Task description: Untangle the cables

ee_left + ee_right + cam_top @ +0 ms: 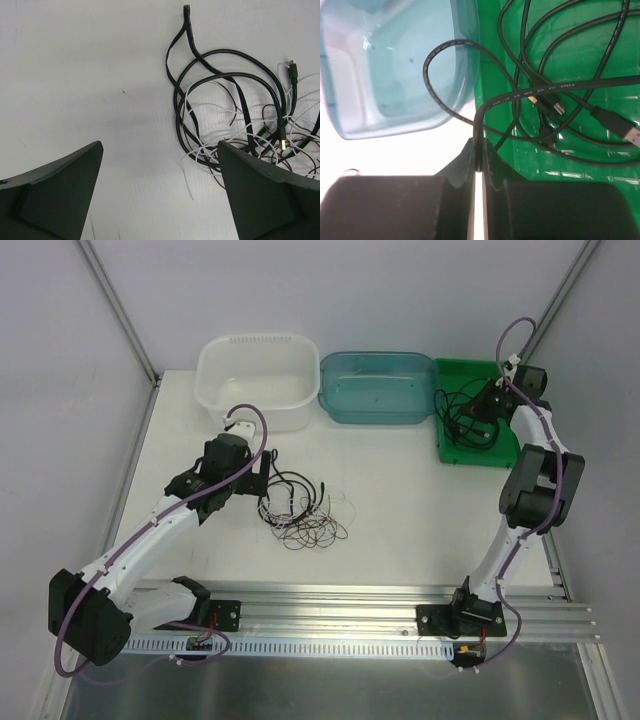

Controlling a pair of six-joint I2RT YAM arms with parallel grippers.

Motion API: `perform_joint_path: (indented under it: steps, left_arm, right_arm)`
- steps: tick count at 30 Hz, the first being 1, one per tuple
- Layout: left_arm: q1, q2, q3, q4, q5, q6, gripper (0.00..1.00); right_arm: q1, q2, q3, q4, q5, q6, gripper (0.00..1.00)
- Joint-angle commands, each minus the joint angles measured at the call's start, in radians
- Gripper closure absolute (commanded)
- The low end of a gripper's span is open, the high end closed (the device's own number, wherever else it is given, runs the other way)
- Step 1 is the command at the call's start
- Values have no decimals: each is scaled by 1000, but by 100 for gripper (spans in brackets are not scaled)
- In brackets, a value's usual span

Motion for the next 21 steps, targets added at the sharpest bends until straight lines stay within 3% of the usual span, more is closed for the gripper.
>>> perform_joint_path:
  steps: [1,10,21]
  left_arm:
    - [8,-15,34,-6,-6,7,1]
    - [8,0,34,-6,-3,7,1]
    - [7,19,34,-9,-9,8,1]
  right_arm:
    - [-19,45,-4,95,-129,158,99]
    - [-105,113,-33,156,-97,273,99]
    - [-160,139,65,10,92,170,99]
